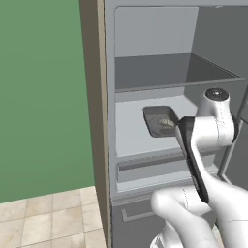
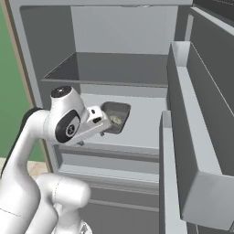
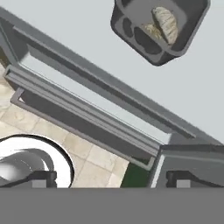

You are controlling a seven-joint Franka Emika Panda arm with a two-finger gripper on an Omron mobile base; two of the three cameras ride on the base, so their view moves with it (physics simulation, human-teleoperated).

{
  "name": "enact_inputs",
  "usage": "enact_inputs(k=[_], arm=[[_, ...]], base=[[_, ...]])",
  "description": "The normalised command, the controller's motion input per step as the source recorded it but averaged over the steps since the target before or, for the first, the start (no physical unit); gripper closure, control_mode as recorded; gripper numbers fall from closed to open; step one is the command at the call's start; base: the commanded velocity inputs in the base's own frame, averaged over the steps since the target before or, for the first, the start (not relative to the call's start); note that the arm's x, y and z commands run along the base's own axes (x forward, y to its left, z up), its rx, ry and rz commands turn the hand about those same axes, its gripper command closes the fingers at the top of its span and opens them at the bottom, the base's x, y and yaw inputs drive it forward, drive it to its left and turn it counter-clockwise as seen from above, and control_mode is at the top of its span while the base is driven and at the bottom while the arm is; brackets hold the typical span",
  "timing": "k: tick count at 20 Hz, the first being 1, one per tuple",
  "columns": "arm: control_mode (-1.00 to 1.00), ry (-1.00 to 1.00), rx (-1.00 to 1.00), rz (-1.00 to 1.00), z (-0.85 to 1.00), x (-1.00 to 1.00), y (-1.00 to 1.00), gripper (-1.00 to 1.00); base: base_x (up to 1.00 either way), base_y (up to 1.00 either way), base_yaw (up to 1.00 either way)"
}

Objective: Place two dumplings into each of the tupperware containers and then place the containers in the fridge.

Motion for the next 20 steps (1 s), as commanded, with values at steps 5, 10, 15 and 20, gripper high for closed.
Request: enact_inputs(k=[5, 10, 15, 20], arm=[[-1.00, -0.11, 0.32, -0.45, 0.11, -0.83, 0.13, -1.00], [-1.00, -0.07, 0.06, -0.16, 0.50, -0.33, 0.43, -1.00], [-1.00, 0.00, 0.08, -0.07, 0.61, -0.22, 0.28, -1.00], [-1.00, -0.01, 0.11, -0.14, 0.25, -0.33, 0.14, -1.00]], base=[[0.00, 0.00, 0.00], [0.00, 0.00, 0.00], [0.00, 0.00, 0.00], [0.00, 0.00, 0.00]])
